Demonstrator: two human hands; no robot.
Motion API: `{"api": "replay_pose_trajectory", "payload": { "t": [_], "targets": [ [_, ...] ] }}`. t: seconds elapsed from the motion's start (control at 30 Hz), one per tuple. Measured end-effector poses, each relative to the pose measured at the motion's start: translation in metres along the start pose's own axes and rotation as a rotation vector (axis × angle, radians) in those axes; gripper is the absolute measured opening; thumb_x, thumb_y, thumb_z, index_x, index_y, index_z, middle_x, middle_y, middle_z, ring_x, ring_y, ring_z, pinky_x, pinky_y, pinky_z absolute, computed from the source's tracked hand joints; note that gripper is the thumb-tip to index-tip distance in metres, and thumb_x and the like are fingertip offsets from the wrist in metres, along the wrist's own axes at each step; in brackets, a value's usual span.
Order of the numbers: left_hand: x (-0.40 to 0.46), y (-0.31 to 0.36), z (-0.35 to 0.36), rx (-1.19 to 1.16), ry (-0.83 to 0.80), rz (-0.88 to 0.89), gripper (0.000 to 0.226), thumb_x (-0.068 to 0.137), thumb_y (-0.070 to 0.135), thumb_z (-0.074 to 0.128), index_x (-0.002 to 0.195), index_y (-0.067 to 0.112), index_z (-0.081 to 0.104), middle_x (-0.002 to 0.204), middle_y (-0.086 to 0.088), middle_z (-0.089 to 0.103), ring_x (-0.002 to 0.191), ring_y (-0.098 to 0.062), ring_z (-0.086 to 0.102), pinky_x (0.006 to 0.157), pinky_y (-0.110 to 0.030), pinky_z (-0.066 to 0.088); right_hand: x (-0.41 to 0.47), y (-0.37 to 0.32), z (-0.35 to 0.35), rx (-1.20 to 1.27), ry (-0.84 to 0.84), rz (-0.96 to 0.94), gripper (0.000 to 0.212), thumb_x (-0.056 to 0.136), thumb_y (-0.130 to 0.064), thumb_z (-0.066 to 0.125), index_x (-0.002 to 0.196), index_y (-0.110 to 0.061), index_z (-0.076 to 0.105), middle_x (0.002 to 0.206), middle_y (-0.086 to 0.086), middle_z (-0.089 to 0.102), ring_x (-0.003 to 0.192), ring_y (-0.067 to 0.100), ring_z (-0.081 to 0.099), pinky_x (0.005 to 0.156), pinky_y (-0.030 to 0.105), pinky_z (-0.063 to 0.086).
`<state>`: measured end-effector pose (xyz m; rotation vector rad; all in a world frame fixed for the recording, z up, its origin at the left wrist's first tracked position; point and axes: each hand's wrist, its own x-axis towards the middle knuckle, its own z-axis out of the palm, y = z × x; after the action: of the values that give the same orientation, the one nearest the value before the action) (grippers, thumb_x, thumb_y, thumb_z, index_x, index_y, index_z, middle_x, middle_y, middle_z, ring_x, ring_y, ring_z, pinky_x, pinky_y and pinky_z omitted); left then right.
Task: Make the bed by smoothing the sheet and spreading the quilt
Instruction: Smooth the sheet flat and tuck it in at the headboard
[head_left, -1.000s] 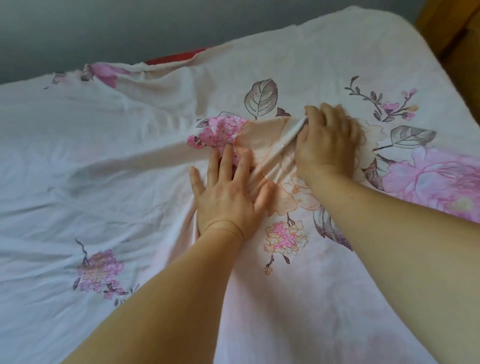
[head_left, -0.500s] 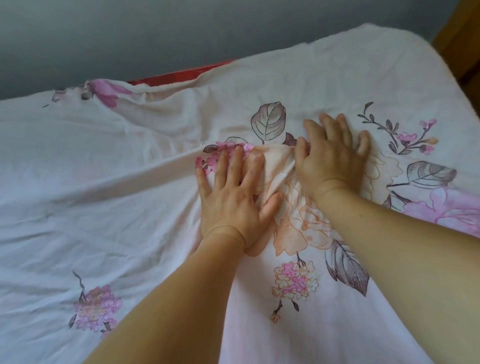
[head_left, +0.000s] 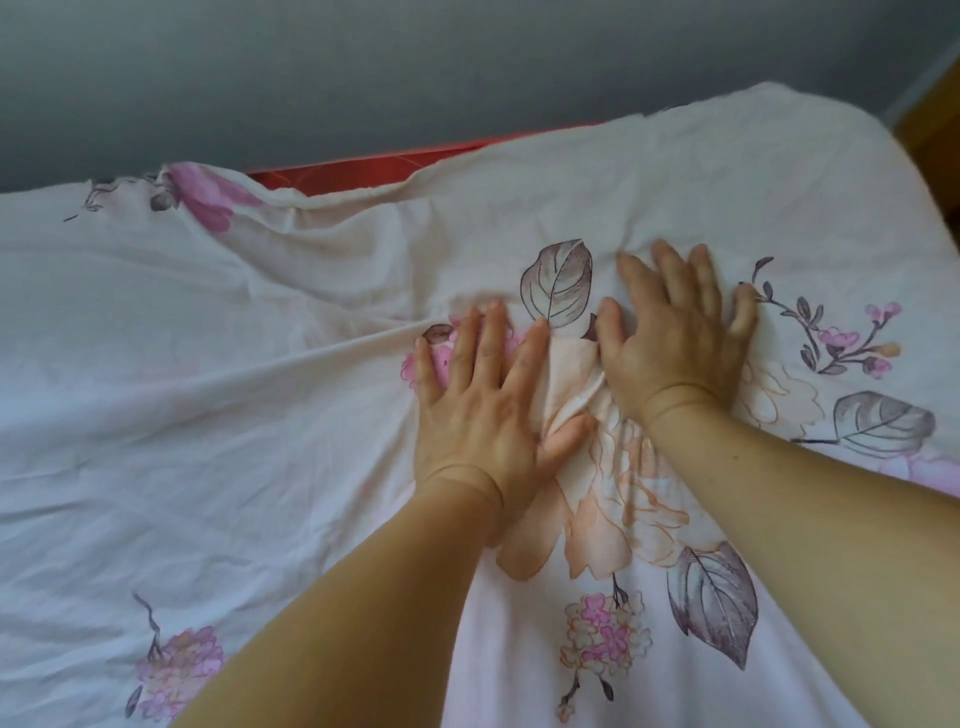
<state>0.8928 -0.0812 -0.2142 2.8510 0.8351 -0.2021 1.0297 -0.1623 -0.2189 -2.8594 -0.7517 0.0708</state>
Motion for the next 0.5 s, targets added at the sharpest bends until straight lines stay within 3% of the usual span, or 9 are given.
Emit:
{"api": "replay_pose_trajectory", "payload": {
  "t": [0.2,0.3,0.4,0.5],
  "targets": [
    [0.040,-0.006,-0.017,-0.010,-0.103,0.108,0.074,0.083,0.070,0.005,0.148,0.038,-0.009,0.158,-0.001,-0.019,0.144,-0.017,-0.022,0.114,-0.049,-0.018,0.037,-0.001,0.002,-0.042,-0.020,-0.013,0.058,0.086,-0.058,0.022,0.142,-0.042,0.032,0.158,-0.011,0.020,0.148,0.019,0.007,0.115,0.052,0.005],
    [0.058,-0.022,-0.033,-0.083,-0.153,0.176,0.058,0.098,0.052,0.020,0.150,0.036,0.002,0.159,-0.001,-0.015,0.147,-0.019,-0.008,0.119,-0.040,-0.007,0.043,0.001,0.003,0.019,0.044,0.021,0.057,0.086,-0.056,0.025,0.138,-0.037,0.040,0.155,-0.007,0.029,0.146,0.019,0.016,0.114,0.051,0.008],
    [0.086,-0.052,-0.060,-0.169,0.050,0.005,0.059,0.098,0.020,0.037,0.151,0.028,0.013,0.160,-0.001,-0.006,0.143,-0.026,0.021,0.109,-0.040,0.031,0.040,-0.002,0.002,0.029,0.056,0.015,0.055,0.088,-0.054,0.026,0.137,-0.035,0.042,0.154,-0.005,0.032,0.145,0.020,0.018,0.113,0.050,0.009],
    [0.120,-0.071,-0.086,-0.084,0.045,-0.269,0.074,0.089,-0.005,0.034,0.151,0.027,0.011,0.158,-0.004,0.003,0.131,-0.033,0.040,0.091,-0.044,0.043,0.040,-0.002,0.003,0.015,0.067,0.019,0.055,0.089,-0.053,0.026,0.138,-0.034,0.043,0.154,-0.005,0.033,0.145,0.020,0.019,0.113,0.048,0.010]
  ]
}}
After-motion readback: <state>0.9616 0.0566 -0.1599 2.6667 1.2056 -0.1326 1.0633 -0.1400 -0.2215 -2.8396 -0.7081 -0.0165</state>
